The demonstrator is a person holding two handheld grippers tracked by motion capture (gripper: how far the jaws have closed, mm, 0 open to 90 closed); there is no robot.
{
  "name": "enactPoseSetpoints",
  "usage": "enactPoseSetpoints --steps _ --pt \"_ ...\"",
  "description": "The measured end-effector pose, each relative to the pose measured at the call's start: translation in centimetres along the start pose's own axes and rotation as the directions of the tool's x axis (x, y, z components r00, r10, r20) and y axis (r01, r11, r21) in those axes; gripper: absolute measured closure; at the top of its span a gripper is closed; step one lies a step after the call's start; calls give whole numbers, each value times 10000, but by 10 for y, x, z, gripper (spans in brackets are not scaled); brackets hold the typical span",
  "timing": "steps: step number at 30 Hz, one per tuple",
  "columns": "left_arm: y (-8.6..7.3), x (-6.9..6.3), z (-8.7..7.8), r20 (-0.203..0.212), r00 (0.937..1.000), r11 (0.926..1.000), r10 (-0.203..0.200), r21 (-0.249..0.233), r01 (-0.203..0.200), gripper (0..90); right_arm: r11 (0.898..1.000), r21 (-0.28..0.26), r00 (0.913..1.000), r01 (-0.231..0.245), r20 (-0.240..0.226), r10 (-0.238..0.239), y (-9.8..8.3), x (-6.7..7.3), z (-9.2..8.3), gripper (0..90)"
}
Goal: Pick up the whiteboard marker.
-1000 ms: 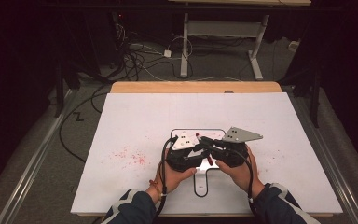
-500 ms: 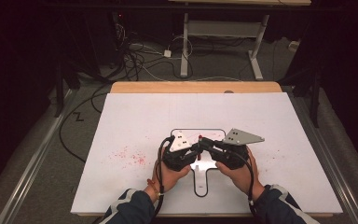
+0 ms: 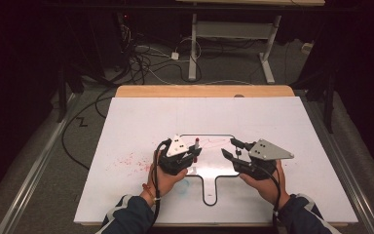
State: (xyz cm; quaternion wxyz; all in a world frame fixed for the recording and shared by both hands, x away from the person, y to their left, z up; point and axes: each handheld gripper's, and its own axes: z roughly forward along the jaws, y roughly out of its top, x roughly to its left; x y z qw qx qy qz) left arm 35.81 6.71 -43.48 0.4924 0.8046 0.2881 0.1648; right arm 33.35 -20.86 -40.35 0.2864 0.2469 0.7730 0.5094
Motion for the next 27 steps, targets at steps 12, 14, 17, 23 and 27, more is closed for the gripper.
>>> enactPoseSetpoints --steps 12,14,17,23,27 --pt "0 15 -16 -507 9985 9988 183 -452 -206 787 9943 154 9868 1059 1215 -1069 -27 -16 -31 364" --pt "0 17 -18 -562 9983 9989 162 -431 -187 787 9940 291 9859 1052 1281 -1081 -32 -19 -35 344" --pt "1 20 -20 -566 9983 9987 139 -475 -166 787 9951 451 9851 885 1440 -942 -41 -21 -43 319" --pt "-1 28 -18 -716 9974 9992 -76 -386 49 787 9936 895 9827 693 1656 -834 -57 -23 -56 271" --pt "-2 30 -14 -775 9969 9995 -97 -313 73 787 9914 1182 9810 555 1784 -762 -64 -22 -61 236"
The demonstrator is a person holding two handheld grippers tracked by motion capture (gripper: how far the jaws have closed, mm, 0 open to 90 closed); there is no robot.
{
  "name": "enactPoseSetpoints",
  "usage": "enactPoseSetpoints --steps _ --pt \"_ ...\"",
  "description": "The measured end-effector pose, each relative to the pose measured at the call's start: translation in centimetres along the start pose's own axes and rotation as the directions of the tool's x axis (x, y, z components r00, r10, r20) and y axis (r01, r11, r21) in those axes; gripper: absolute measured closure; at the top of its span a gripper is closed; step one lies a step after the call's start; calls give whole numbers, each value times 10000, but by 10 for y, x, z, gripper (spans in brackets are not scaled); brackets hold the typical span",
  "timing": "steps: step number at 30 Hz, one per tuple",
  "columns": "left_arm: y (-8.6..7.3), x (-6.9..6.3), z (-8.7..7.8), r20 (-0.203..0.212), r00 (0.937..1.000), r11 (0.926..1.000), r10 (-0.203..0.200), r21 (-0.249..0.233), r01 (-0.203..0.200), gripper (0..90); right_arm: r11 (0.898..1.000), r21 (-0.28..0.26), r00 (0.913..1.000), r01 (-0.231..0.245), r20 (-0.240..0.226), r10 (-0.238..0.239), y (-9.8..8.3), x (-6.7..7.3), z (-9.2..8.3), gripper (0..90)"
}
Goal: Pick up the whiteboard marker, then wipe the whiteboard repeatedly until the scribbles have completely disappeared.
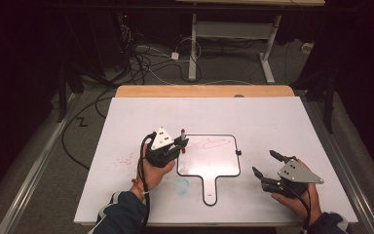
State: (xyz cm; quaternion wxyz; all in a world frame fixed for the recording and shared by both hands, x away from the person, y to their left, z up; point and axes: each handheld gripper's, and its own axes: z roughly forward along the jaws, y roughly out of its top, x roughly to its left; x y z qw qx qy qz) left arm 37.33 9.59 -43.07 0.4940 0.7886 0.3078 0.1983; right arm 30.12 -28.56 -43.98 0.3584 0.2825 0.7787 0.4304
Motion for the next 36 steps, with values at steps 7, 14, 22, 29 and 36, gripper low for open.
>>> enactPoseSetpoints --steps 7,14,22,29,36 --pt "-2 3 15 -155 9999 9999 -33 95 34 787 9995 230 9998 -215 -18 216 -4 2 1 175" --pt "-8 13 34 -176 9998 9998 -55 208 59 787 9988 498 9997 12 -246 0 -6 8 8 193" --pt "-13 17 54 -223 9995 9994 219 273 -213 788 9981 544 9989 272 -394 -251 -9 14 7 200" --pt "-8 15 69 -9 9997 9997 241 -5 -241 790 9980 562 9988 273 -426 -249 -11 14 6 201" --pt "0 1 83 165 9985 9986 527 97 -529 790 9978 597 9979 303 -587 -268 -11 16 8 203"
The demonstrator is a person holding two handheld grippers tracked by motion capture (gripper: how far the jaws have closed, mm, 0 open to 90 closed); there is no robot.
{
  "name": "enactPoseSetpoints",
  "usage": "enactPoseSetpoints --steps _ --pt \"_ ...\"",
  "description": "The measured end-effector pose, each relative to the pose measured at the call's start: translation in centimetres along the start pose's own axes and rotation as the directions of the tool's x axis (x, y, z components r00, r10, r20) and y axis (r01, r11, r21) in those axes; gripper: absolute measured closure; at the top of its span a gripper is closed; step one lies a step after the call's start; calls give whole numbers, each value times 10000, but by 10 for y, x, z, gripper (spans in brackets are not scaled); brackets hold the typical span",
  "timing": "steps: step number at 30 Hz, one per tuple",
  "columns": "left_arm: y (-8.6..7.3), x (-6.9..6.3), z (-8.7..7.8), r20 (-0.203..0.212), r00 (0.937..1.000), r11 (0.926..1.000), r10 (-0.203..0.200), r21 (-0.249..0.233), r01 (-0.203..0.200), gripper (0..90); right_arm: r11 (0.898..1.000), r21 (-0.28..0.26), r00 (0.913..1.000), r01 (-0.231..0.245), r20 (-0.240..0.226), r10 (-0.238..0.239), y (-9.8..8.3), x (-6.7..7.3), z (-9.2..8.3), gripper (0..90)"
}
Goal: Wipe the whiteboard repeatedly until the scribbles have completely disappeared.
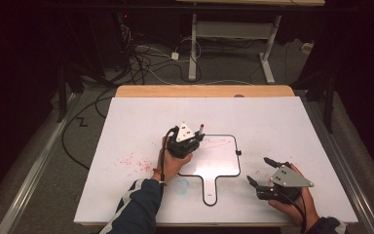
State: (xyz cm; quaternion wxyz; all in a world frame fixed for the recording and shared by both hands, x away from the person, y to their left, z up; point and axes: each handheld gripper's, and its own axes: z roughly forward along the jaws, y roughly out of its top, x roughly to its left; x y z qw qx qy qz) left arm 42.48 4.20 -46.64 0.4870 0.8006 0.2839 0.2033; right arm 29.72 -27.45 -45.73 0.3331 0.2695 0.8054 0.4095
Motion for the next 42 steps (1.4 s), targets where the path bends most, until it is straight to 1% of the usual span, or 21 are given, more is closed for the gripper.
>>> enactPoseSetpoints --steps 1,4,5,6,8,10,12,15,19,20,22,24,27,28,30,31,33,35,39,41,42 --pt "0 0 0 4 10000 10000 26 4 -26 790 10000 22 10000 23 -9 -23 0 0 0 203" --pt "-1 5 -2 -195 9998 10000 55 15 -54 790 10000 41 10000 64 -62 -64 0 1 2 203" --pt "-2 10 -3 -238 9997 9999 90 -73 -92 790 10000 43 9999 79 -91 -79 0 1 2 203" --pt "-3 13 -4 -393 9992 10000 83 -15 -84 790 10000 43 9999 81 -109 -81 0 1 3 203" --pt "-6 20 -8 -557 9983 9998 -169 57 172 790 10000 49 9999 78 -99 -77 0 1 3 203" --pt "-8 25 -12 -781 9966 9996 -248 131 259 790 9999 29 9999 101 -137 -101 0 1 3 203" --pt "-10 29 -16 -798 9959 9990 -424 129 436 790 9999 45 9999 107 -137 -106 0 1 3 203" --pt "-13 31 -19 -657 9957 9979 -649 36 653 791 9999 93 9998 114 -190 -112 0 1 4 203" --pt "-14 24 -23 -376 9980 9987 -513 39 515 791 9998 130 9995 149 -263 -146 0 2 5 203" --pt "-15 23 -25 -347 9986 9991 -405 65 408 791 9998 126 9995 149 -268 -145 1 2 5 203" --pt "-16 23 -30 -295 9993 9996 -218 156 223 791 9998 114 9995 179 -259 -176 1 3 4 203" --pt "-18 26 -35 -411 9991 9996 -81 263 92 791 9998 115 9995 169 -270 -166 1 3 4 203" --pt "-22 35 -39 -611 9976 9992 -331 183 343 791 9997 142 9995 180 -249 -177 1 3 5 203" --pt "-23 36 -39 -562 9973 9988 -473 99 479 790 9997 152 9996 168 -249 -164 1 4 5 203" --pt "-22 34 -35 -500 9968 9980 -627 -6 627 791 9997 132 9994 205 -267 -202 2 4 5 203" --pt "-21 31 -33 -322 9973 9978 -662 -75 660 790 9997 109 9994 232 -277 -229 2 4 5 203" --pt "-18 23 -27 -142 9986 9986 -518 -80 517 790 9997 136 9993 222 -295 -218 2 5 5 203" --pt "-14 12 -21 173 9993 9994 -324 -96 326 790 9996 162 9992 232 -318 -227 2 5 6 203" --pt "-11 4 -17 296 9996 10000 -22 -69 24 790 9995 172 9991 247 -334 -241 1 5 6 203" --pt "-11 6 -18 257 9996 9999 82 -77 -80 790 9997 167 9993 196 -330 -190 1 4 5 203" --pt "-12 8 -20 158 9998 9999 106 -33 -105 790 9996 146 9993 224 -308 -219 1 4 4 203"
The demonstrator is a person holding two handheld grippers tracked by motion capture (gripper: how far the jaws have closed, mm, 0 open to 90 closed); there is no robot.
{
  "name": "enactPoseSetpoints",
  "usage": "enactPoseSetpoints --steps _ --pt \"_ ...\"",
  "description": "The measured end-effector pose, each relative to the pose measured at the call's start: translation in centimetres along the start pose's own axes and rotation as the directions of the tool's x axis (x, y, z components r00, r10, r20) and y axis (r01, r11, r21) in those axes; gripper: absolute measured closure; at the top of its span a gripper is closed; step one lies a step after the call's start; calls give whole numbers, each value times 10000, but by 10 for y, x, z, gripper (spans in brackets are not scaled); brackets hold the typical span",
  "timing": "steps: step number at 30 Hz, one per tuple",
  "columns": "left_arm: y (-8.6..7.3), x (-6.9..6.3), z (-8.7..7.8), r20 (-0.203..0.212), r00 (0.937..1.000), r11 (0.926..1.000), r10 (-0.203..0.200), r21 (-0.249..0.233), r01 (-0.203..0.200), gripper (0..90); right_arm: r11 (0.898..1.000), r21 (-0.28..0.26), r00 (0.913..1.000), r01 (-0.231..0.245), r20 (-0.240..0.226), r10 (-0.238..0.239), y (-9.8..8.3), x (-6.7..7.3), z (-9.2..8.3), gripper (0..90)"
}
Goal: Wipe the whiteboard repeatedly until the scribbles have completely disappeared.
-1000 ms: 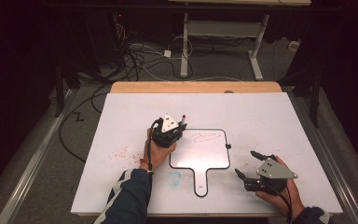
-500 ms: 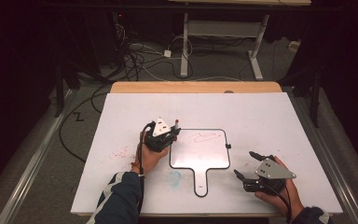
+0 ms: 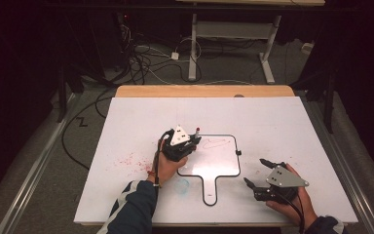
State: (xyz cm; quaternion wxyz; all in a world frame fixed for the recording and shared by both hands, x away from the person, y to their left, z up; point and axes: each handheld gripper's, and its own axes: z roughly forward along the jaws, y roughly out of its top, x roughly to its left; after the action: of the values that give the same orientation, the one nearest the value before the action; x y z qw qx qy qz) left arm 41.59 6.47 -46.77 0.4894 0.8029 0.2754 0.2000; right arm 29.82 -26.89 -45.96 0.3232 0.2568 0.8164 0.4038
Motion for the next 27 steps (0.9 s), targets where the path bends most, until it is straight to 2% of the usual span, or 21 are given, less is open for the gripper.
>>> enactPoseSetpoints --steps 3,5,8,12,17,20,24,27 --pt "-4 10 -9 -373 9993 9998 -5 218 13 790 10000 -10 10000 -18 36 18 0 0 -1 203" --pt "-9 20 -18 -542 9984 9995 -144 289 160 791 10000 9 10000 -15 58 15 0 0 -1 203" --pt "-14 25 -25 -489 9978 9989 -443 139 450 790 10000 4 10000 4 64 -4 0 0 -1 203" --pt "-10 14 -17 -216 9994 9996 -280 71 281 791 10000 -9 10000 30 33 -30 1 1 0 203" --pt "4 -7 6 197 9997 9999 156 -10 -155 790 9999 64 10000 82 -49 -82 1 2 1 202" --pt "13 -18 19 377 9986 9993 366 105 -370 791 9999 51 9999 95 -68 -94 1 2 1 202" --pt "20 -25 29 554 9964 9975 646 245 -660 790 10000 46 9999 75 -95 -75 0 1 0 203" --pt "20 -24 29 509 9958 9967 755 244 -768 790 10000 21 9999 77 -97 -76 -1 0 -1 203"
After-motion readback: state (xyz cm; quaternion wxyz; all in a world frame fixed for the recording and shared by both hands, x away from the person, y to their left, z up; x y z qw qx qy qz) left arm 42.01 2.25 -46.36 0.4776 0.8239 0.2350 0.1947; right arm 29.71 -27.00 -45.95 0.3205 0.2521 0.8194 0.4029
